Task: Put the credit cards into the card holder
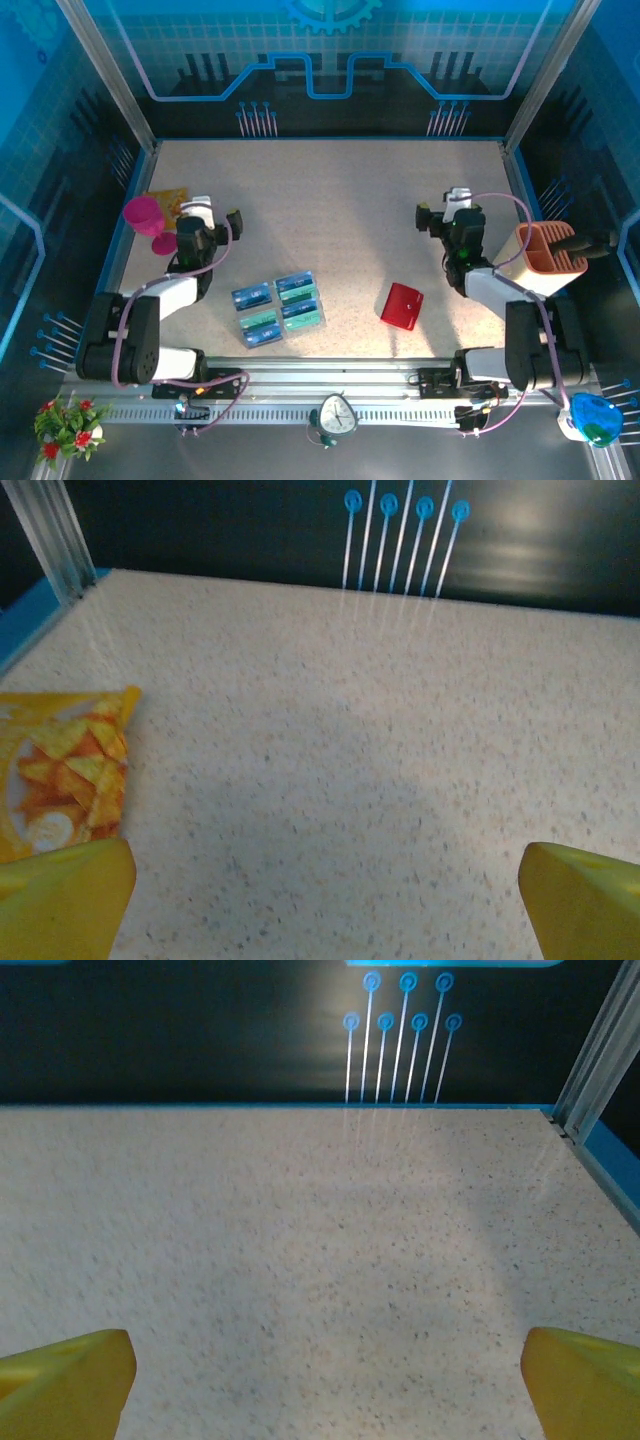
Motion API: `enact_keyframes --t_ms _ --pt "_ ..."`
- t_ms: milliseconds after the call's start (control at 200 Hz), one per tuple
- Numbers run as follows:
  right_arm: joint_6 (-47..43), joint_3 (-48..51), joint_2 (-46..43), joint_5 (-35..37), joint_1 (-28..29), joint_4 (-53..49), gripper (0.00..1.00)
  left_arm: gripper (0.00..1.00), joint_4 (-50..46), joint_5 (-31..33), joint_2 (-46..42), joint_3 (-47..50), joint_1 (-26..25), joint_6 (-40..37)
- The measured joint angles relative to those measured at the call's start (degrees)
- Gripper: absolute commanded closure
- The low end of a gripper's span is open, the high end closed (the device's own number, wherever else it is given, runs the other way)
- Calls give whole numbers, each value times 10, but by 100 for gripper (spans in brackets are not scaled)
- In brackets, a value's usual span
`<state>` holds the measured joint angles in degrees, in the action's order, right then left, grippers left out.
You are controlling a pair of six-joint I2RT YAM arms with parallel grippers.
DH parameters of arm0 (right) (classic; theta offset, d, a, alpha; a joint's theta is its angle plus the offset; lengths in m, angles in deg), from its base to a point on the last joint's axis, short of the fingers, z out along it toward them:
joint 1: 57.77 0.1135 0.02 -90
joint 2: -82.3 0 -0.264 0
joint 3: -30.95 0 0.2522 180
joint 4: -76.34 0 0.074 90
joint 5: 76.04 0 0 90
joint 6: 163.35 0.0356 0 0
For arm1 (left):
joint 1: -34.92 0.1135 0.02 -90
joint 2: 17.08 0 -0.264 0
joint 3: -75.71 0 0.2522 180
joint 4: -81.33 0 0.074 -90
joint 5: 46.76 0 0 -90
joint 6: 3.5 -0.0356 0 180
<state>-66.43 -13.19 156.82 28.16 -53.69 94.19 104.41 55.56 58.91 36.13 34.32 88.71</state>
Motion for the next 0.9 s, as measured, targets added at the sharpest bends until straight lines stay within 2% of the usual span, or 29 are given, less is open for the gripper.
enact_keyframes --t_ms 140,260,370,505,615,745,901 --pt "124 -59 -33 -21 -21 -104 0 1 -142 31 -50 -75 0 45" --pt "188 -97 -39 -121 -46 -158 0 1 -284 51 -94 -154 0 118" --pt "213 -114 -39 -205 -24 -195 1 1 -401 50 -139 -194 0 193" --pt "211 -122 -53 -253 64 -259 4 1 -544 10 -198 -205 0 277" --pt "193 -122 -73 -256 157 -313 6 1 -647 -40 -262 -198 -1 331" --pt "174 -120 -83 -233 271 -370 8 1 -746 -88 -365 -175 -3 380" --pt "159 -100 -84 -162 411 -430 8 1 -838 -130 -454 -153 -16 430"
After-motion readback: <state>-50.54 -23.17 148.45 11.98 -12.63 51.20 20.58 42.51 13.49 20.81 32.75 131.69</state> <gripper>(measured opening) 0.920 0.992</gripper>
